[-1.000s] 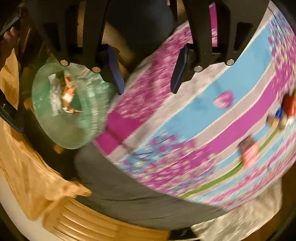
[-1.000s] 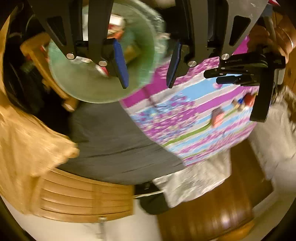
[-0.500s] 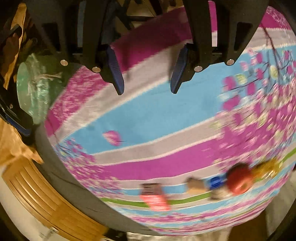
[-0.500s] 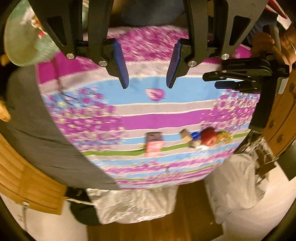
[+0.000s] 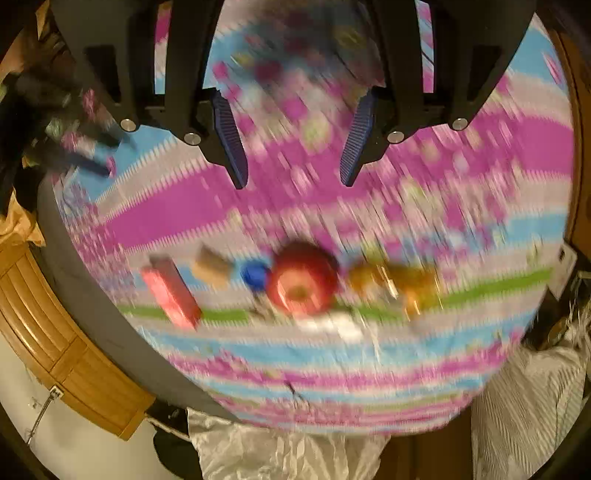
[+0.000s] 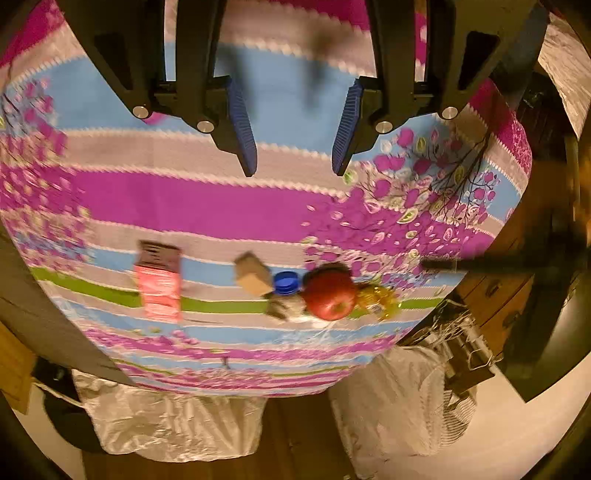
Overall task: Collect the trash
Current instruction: 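Move both grippers back over the trash on the bed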
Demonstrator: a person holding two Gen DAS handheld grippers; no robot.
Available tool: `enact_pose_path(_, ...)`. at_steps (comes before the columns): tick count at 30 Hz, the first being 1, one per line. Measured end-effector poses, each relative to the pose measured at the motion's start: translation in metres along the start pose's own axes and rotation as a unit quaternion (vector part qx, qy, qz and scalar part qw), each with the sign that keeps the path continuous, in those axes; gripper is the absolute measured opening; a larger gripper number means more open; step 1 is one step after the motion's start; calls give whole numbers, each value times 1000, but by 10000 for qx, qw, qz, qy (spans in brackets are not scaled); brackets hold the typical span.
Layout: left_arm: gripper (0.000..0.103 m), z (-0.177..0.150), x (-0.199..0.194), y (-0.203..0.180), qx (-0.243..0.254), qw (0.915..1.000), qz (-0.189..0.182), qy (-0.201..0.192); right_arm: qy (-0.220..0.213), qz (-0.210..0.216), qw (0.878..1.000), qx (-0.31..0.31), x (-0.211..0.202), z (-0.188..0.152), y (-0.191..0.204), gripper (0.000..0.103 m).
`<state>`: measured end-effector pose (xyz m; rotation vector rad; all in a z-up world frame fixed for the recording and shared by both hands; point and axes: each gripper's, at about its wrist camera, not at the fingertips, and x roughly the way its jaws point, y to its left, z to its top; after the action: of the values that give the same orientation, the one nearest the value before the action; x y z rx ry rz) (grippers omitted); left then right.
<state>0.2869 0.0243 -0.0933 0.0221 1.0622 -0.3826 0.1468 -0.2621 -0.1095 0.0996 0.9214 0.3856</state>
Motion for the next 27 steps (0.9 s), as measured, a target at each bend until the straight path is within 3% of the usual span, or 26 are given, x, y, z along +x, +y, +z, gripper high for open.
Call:
enact_pose_path(3,50,36,4,12,319,9989,335,-120,55,106,9999,-59,24,10,8,45)
enact_pose_path(11,50,98,23,8,806,9957,393,-241,63,153,9998,144,55,27,-2,45)
enact_pose_path(18,50,124,39,12,817,9947,568,-243,-53,160,9998,129,67,43,-7,45)
enact_pose_path(27,50,130,27,34,509,9978,277,-329,-309,-319,9990,26,71,67,-34,45)
